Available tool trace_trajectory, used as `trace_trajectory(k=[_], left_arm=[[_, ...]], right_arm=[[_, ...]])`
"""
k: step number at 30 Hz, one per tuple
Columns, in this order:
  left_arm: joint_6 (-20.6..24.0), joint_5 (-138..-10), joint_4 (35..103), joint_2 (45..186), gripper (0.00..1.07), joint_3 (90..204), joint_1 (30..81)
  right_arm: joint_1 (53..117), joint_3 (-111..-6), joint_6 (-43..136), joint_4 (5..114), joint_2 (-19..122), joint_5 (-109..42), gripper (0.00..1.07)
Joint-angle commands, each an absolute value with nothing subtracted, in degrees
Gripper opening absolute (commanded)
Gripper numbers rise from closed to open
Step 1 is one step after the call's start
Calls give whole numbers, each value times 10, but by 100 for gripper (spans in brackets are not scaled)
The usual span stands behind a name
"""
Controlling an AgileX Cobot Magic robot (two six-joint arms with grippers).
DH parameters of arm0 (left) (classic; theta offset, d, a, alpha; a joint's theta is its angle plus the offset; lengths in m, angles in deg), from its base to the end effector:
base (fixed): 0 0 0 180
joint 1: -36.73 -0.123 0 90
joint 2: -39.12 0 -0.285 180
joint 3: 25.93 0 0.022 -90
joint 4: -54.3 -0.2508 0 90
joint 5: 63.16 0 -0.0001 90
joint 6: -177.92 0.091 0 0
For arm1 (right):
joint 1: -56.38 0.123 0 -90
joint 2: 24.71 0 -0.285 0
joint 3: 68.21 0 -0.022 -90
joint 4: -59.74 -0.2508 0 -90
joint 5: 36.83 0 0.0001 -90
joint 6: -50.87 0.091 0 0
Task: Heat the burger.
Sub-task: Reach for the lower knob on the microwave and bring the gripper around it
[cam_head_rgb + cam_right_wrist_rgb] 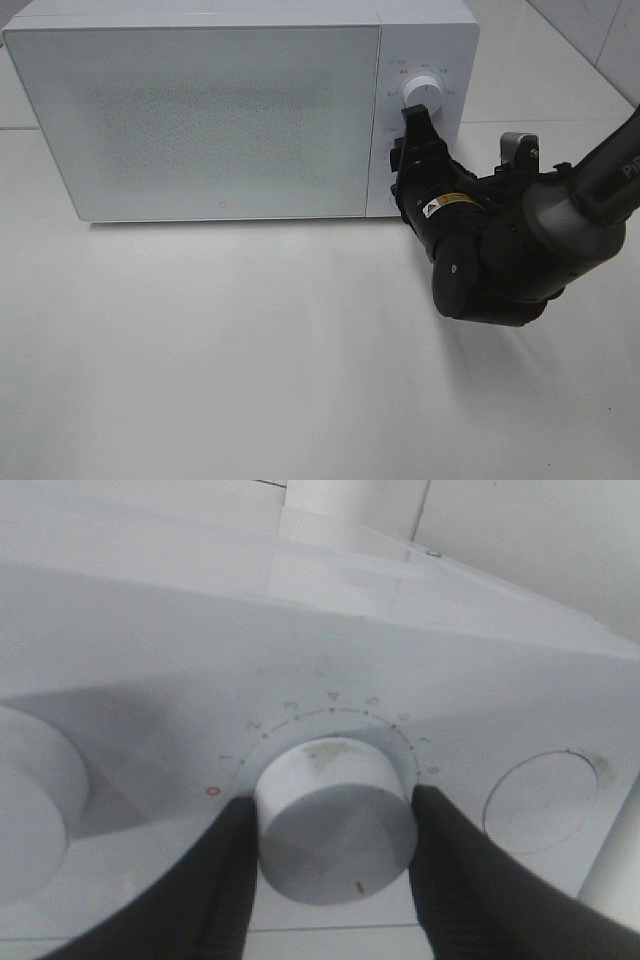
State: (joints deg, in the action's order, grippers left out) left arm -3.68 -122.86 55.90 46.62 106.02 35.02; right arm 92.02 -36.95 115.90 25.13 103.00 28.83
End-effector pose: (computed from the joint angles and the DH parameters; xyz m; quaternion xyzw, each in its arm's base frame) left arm -0.0059 -0.0024 0.2813 -0.0239 0.8441 -0.0134 0.5354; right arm 0.3216 0.1727 0.1117 0.4423 0.6018 0.4324 0.5052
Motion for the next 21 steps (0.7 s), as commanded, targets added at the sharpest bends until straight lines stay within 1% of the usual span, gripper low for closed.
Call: trace_trajectory(k=[1,11,21], left_arm=[[-36,-1225,560,454,102,1058,348],[-36,-1225,560,454,102,1058,348],[-36,-1225,560,454,102,1058,348]], right_arm=[[918,-396,1220,323,1018,422,0],[918,-396,1364,317,1018,428,0],[918,-396,1383,311,1018,428,0]])
